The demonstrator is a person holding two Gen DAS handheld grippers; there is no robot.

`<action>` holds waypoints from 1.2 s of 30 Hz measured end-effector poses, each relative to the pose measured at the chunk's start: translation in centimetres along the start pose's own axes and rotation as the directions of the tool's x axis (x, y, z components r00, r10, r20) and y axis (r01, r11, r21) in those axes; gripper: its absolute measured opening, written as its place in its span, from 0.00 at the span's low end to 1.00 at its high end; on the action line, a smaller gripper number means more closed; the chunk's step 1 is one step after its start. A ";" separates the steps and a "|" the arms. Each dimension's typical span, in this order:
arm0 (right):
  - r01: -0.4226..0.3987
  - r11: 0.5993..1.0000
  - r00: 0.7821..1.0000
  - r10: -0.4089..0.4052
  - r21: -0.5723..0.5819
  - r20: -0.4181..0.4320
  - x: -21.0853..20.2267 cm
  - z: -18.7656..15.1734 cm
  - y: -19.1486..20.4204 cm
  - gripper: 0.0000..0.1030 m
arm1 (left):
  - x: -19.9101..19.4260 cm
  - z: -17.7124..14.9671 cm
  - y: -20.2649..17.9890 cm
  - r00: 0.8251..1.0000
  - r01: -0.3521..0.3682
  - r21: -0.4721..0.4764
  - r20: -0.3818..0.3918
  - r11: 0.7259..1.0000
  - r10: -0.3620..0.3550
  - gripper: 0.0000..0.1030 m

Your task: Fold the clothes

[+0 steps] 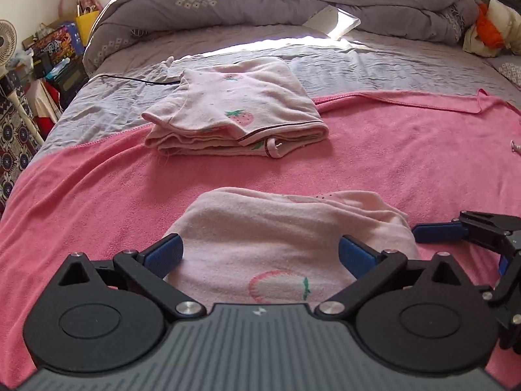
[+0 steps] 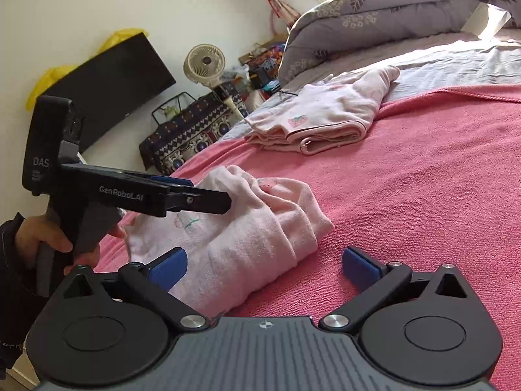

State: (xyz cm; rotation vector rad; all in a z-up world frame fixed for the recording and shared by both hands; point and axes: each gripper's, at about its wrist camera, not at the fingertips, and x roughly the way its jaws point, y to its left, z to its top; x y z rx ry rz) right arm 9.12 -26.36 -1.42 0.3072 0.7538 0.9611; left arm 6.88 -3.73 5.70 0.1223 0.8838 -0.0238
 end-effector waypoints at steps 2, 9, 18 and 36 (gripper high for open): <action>0.000 1.000 1.000 0.000 0.000 0.000 0.0 0.0 0.0 1.00 | 1.0 0.0 -0.6 0.999 -0.031 0.037 -0.009 0.999 0.032 1.00; -0.014 1.000 1.000 0.014 0.024 0.014 -0.4 0.0 -0.4 1.00 | 3.3 1.2 0.2 1.000 -0.019 -0.064 0.001 0.998 0.019 1.00; -0.018 0.999 1.000 0.017 0.032 0.015 -0.4 0.0 -0.4 1.00 | -0.3 -0.4 -1.6 0.998 -0.063 0.080 0.029 0.995 0.061 1.00; -0.026 0.998 0.999 0.024 0.062 0.033 -0.6 0.0 -0.7 1.00 | -0.8 -3.9 1.5 0.943 -0.281 0.087 0.208 0.956 0.258 1.00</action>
